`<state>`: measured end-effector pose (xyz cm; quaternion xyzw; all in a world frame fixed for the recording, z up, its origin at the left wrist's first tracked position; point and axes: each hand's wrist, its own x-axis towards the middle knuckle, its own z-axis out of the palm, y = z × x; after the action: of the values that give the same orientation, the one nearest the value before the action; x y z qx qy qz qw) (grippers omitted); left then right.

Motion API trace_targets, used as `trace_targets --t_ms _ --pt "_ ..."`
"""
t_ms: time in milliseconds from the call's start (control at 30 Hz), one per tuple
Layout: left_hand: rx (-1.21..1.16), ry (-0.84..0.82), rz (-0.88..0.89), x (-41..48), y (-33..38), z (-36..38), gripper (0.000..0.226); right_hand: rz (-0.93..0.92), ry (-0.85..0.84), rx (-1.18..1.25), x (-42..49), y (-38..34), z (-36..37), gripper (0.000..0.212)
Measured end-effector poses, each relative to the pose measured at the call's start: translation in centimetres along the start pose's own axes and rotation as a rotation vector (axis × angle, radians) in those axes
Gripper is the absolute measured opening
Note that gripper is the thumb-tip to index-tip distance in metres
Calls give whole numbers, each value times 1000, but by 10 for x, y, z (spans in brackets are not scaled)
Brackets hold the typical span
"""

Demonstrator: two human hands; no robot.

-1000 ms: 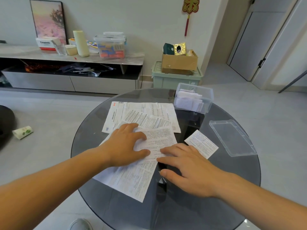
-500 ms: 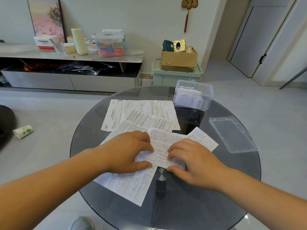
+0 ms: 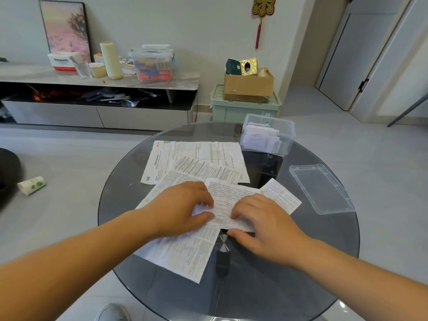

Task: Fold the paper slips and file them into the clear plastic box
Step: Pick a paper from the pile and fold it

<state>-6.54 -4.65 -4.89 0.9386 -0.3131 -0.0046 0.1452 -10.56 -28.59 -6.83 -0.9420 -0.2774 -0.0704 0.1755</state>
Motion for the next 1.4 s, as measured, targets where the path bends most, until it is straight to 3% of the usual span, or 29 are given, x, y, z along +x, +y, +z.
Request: trace_targets --t_ms 133,200,300,433,567,633,767,1000,1100,1300,1400 --pt "-150 -68 -45 -2 0 -2 54 3 38 -23 1 1 -6 39" --pt "-114 -89 -17 -5 -1 -3 56 26 28 9 1 1 -10 43" --pt "-89 -69 1 -9 -1 -4 38 97 54 163 -2 1 -16 34" --pt "-247 -15 -126 -7 4 -6 25 207 74 252 1 2 -22 9" --pt "-186 -4 -203 1 12 -1 16 223 156 -27 8 9 -13 46" --pt "-138 11 -236 4 13 4 24 150 204 -114 10 10 -8 38" --pt "-92 -1 -257 9 9 9 51 12 83 -111 12 10 -2 10" --pt "29 -104 -279 15 12 0 58 8 -186 -75 11 2 -11 43" --pt "24 -136 -340 20 18 -4 53 0 -233 -134 9 -1 -13 54" --pt "-52 -131 -426 26 28 -7 27 19 -218 -129 7 -6 -13 47" --pt "-159 -115 -450 28 29 -10 20 32 -208 -106 3 -5 -12 54"
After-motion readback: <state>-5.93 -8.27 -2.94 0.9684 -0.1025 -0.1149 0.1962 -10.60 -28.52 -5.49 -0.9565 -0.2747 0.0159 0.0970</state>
